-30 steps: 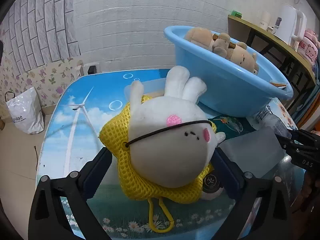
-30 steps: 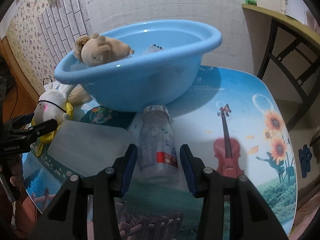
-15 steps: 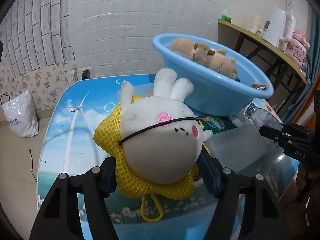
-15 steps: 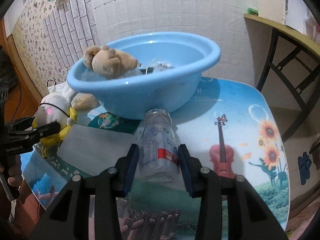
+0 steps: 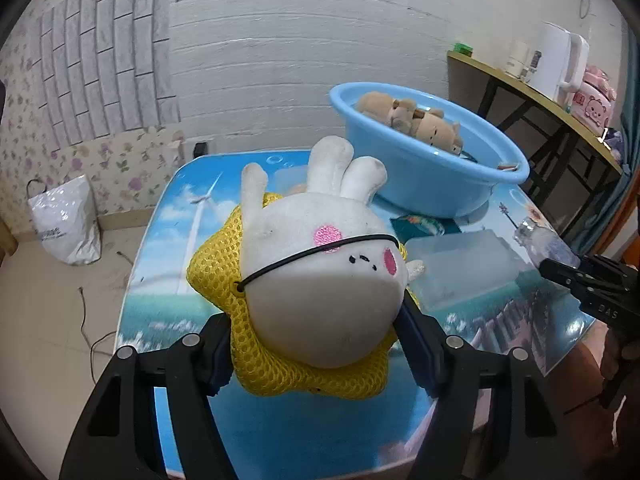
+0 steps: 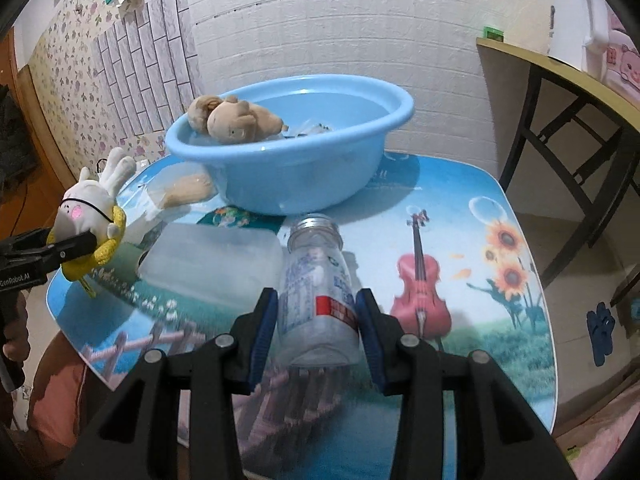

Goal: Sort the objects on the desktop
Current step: 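Grasp the white bunny plush with the left tool while the right tool grasps the clear bottle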

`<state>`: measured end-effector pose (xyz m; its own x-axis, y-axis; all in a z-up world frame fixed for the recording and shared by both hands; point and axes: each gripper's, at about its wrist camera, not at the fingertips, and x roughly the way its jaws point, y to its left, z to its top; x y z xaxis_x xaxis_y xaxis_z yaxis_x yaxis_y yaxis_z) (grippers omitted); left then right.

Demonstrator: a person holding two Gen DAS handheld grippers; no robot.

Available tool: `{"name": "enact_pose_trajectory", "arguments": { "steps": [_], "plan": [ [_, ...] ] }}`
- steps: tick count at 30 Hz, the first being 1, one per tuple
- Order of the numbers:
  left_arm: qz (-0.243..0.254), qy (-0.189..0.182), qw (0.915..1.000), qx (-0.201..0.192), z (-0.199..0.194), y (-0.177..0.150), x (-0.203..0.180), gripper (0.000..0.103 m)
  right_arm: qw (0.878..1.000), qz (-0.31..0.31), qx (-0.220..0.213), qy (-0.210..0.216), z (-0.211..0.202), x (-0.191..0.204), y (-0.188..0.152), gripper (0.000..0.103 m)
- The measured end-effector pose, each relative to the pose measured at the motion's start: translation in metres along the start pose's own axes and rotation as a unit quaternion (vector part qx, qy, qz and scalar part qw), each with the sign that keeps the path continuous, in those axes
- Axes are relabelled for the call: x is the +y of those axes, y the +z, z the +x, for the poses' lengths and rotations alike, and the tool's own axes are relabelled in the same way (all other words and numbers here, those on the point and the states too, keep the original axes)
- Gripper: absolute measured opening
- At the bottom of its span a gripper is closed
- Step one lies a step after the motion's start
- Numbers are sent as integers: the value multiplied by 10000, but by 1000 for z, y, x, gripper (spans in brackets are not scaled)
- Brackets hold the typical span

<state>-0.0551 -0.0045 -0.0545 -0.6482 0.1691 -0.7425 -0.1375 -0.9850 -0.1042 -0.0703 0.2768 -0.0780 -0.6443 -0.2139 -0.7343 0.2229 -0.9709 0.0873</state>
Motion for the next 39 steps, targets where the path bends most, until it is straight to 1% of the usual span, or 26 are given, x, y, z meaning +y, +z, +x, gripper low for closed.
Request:
{"name": "enact_pose_trajectory", "arguments": {
  "steps": [9, 17, 23, 26, 29, 31, 33, 34, 36, 37, 39],
  "plan": [
    [-69, 163, 9995, 279, -6, -28, 1, 70, 9998, 56, 165, -116, -8, -6, -21, 40],
    [-230, 310, 9978, 531, 0, -38, 6, 71, 9996, 63, 219, -134, -9, -4, -27, 40],
    [-171, 315, 9981, 498, 2, -40, 5, 73, 9994, 4, 299, -152, -4, -2, -29, 40],
    [-157, 204, 9979, 595, 8, -42, 4, 73, 9992, -5, 363, -155, 0, -1, -31, 40],
    [-161, 227, 9976, 639, 13, -45, 4, 75, 9990, -32, 404, -164, 3, 0, -32, 40],
    [-210, 199, 9976, 636, 15, -46, 6, 77, 9989, -62, 441, -166, 5, 1, -33, 40],
    [-235, 231, 9976, 615, 16, -46, 7, 83, 9988, -133, 428, -220, 7, 3, -33, 41],
    [-233, 255, 9976, 599, 17, -46, 8, 84, 9987, -186, 409, -256, 8, 5, -33, 41],
    [-212, 302, 9977, 562, 18, -47, 8, 87, 9987, -230, 386, -244, 9, 7, -34, 48],
    [-193, 336, 9978, 541, 19, -47, 7, 88, 9988, -234, 370, -231, 10, 7, -34, 50],
    [-156, 410, 9978, 489, 20, -48, 7, 94, 9988, -270, 330, -243, 10, 8, -34, 53]
  ]
}}
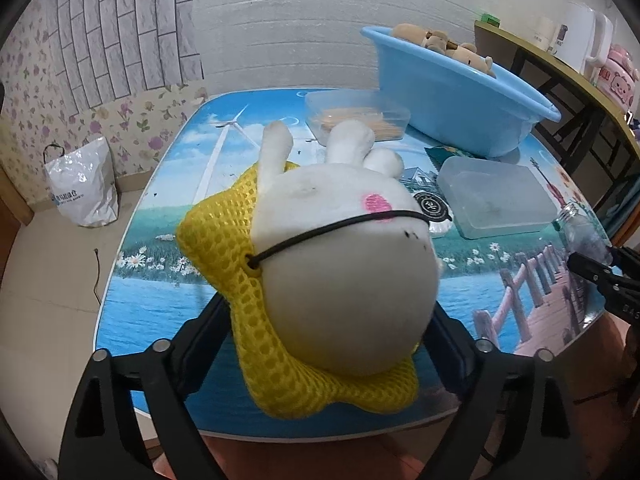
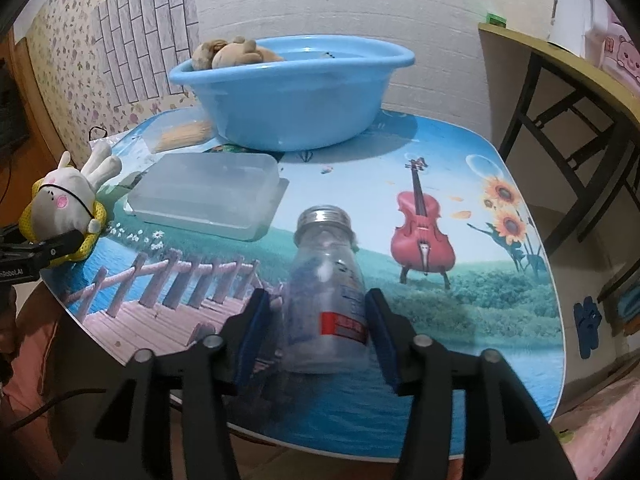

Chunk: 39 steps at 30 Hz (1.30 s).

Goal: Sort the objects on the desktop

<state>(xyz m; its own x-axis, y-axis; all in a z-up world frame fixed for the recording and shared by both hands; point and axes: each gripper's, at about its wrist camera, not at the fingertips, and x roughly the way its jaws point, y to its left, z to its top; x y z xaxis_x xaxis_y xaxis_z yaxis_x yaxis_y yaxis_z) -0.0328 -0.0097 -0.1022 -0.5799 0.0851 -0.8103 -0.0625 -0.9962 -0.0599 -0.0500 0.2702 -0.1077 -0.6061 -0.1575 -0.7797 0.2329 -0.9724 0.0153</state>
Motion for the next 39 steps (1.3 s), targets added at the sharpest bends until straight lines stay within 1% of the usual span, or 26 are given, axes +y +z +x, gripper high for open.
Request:
{"name": "enact_pose_trajectory", "arguments": {
  "steps": [3, 6, 7, 8, 10, 12, 14, 16, 18, 24, 33, 39],
  "plan": [
    [-25, 60, 9999, -80, 2, -1, 2, 99, 10000, 13, -27, -1, 0, 0, 0, 54],
    [2, 67, 9999, -126, 2, -1, 2, 100, 10000, 24, -38, -4, 0, -1, 0, 52],
    [-1, 58, 9999, -128, 2, -1, 2, 100, 10000, 44, -43, -14, 0, -1, 0, 50],
    [-5, 35, 9999, -138, 2, -1, 3, 98, 10000, 61, -55, -29, -1, -2, 0, 40],
    [13, -87, 9997, -209, -2, -2, 2, 90, 9999, 99, -47, 8, -1, -4, 1, 40],
    [111, -218, 9993, -272, -5, -3, -1, 71, 9999, 111, -49, 15, -2, -4, 0, 40],
    [206, -325, 9988, -294, -7, -3, -7, 61, 9999, 105, -50, 24, -2, -4, 0, 40],
    [230, -259, 9990, -296, -8, -3, -10, 60, 9999, 103, -73, 42, -3, -3, 0, 40],
    [180, -276, 9990, -287, -9, -2, -9, 58, 9999, 95, -126, 44, -6, -3, 1, 40],
    [117, -242, 9990, -352, -19, 3, -12, 58, 9995, 60, -300, 113, -17, 0, 8, 40],
    [58, -207, 9969, -763, -47, 28, -22, 58, 9972, -42, -726, 194, -40, 7, 28, 39],
    [47, -336, 9938, -1059, -62, 47, -29, 58, 9942, -58, -1027, 302, -53, 12, 43, 39]
  ]
}}
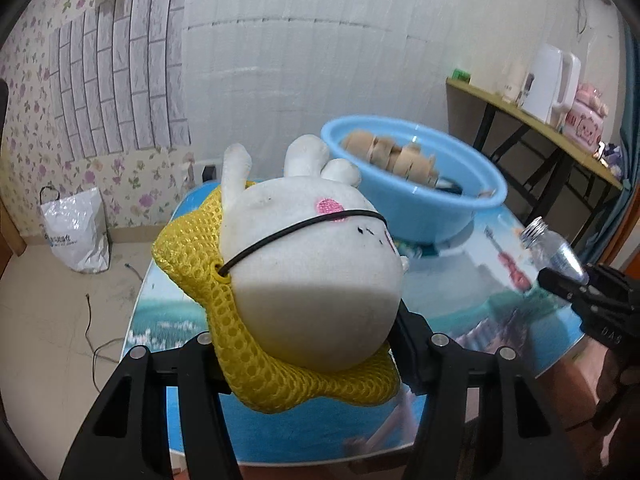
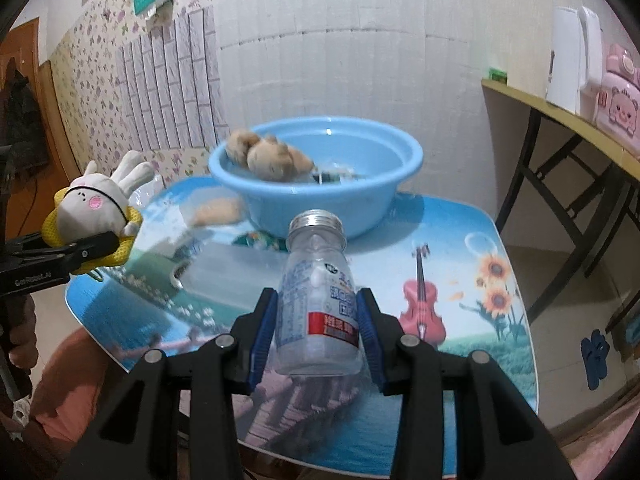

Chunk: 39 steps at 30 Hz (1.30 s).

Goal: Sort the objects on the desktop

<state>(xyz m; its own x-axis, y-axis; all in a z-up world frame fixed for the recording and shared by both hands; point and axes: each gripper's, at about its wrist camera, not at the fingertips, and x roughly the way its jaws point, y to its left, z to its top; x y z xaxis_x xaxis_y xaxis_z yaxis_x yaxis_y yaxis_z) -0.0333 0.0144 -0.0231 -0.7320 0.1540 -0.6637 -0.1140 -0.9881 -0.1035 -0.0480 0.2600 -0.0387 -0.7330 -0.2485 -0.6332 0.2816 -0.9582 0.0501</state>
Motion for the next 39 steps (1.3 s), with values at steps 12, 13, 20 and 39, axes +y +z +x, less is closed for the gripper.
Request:
{"name": "enact_pose_trajectory", "arguments": {
  "steps": [12, 13, 20, 39],
  "plan": [
    [126, -182, 9993, -303, 0, 33, -19, 58, 9991, 4, -343, 231, 4, 8, 31, 39],
    [132, -193, 9993, -305, 1, 35, -21, 58, 9991, 1, -358, 242, 5, 8, 33, 39],
    [219, -304, 9989, -283, 14, 47, -32, 58, 9988, 38, -402, 269, 18, 4, 47, 39],
    [599, -430, 9972, -133, 73, 88, -67, 58, 9984, 189, -355, 399, 80, -21, 79, 39]
  ]
}}
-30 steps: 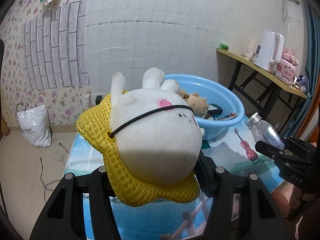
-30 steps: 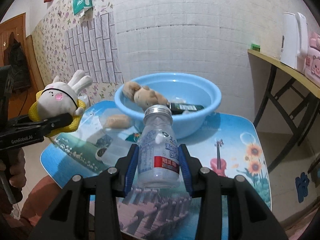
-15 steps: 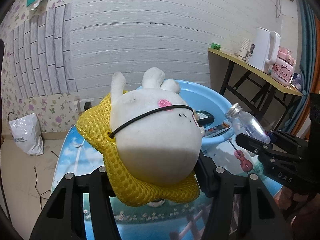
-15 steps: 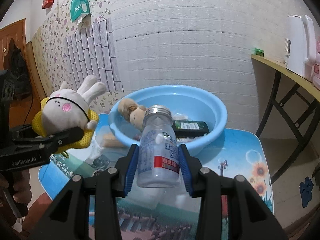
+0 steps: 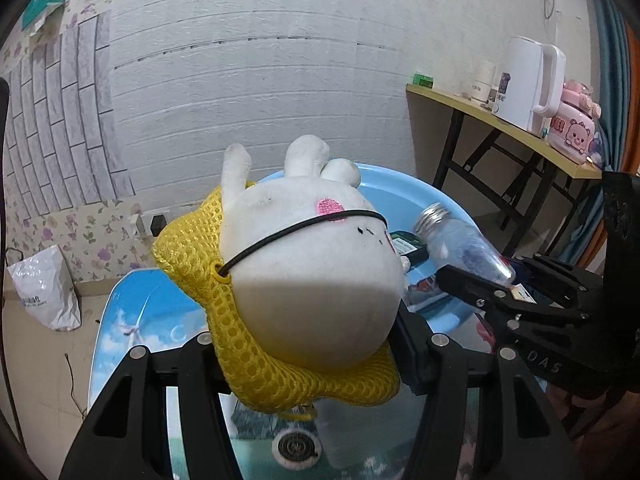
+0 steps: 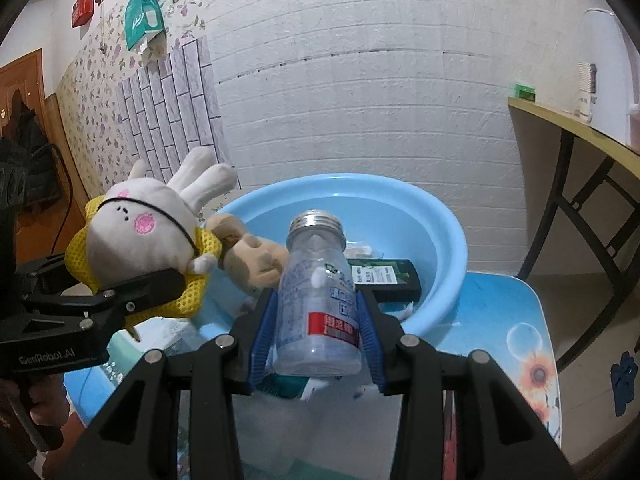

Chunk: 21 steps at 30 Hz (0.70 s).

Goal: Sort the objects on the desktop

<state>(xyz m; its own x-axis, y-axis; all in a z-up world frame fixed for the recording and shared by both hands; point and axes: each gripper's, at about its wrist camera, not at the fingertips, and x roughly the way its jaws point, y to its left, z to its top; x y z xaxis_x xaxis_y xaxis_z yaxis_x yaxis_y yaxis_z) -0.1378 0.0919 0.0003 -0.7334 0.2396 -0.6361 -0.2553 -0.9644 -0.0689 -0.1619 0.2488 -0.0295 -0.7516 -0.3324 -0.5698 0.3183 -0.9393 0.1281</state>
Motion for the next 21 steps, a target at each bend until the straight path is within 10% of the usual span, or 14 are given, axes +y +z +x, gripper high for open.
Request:
{"name": "enact_pose_trajectory", "arguments": {
  "steps": [11, 21],
  "plan": [
    [344, -25, 9994, 18, 43, 23, -8, 61, 10000, -8, 19, -95, 28, -15, 8, 40],
    [305, 324, 9990, -42, 71, 38, 1, 100, 9996, 73, 2, -291, 34, -25, 12, 45]
  ]
}}
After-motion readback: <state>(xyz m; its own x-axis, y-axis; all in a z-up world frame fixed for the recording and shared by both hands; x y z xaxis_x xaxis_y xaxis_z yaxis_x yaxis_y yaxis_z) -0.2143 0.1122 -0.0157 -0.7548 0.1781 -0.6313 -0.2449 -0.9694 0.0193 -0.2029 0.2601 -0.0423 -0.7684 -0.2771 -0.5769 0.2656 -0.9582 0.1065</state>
